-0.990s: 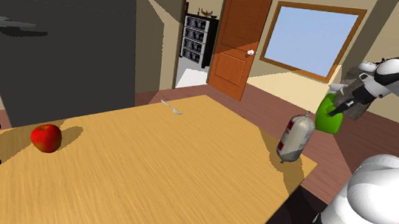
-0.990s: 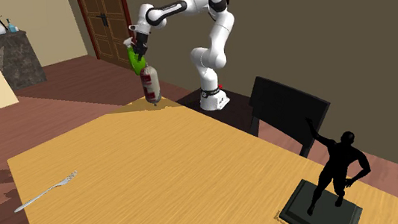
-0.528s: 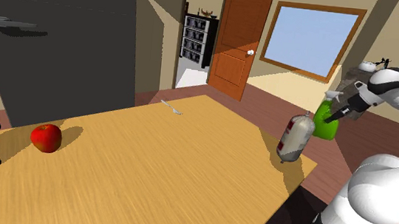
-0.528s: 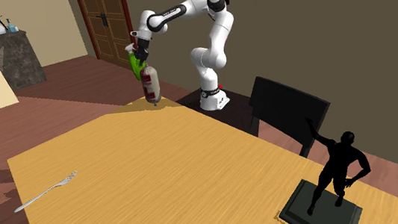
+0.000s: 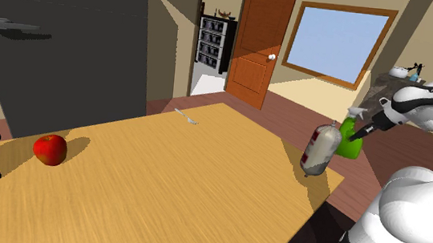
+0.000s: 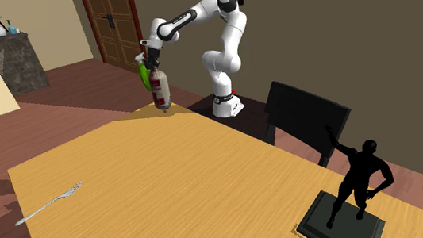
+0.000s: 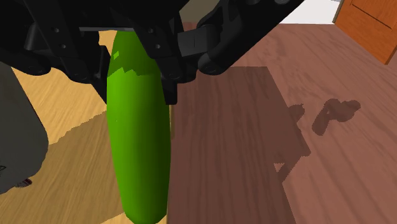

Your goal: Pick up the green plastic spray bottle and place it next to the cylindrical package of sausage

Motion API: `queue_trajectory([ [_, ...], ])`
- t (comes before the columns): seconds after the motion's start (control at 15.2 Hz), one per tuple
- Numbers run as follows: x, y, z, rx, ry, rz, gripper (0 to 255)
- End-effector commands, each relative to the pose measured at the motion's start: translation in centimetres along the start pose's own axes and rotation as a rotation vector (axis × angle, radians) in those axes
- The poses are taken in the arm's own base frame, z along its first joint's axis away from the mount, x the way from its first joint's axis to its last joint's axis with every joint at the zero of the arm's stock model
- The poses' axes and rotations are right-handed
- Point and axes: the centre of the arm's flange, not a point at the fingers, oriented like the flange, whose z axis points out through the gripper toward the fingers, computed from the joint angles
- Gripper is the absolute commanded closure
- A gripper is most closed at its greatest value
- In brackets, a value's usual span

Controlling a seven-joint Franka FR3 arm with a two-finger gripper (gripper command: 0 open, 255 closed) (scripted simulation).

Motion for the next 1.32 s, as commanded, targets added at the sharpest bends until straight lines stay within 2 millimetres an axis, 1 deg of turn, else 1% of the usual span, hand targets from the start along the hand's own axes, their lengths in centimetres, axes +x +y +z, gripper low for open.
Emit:
queue_trajectory([
  [0.0,-0.4,0.1,1.0,-0.001,0.0,0.0,255],
  [1.06,-4.2,0.1,8.6,-0.001,0.0,0.0,255],
  [1.25,-4.2,0.1,8.6,-0.001,0.0,0.0,255],
])
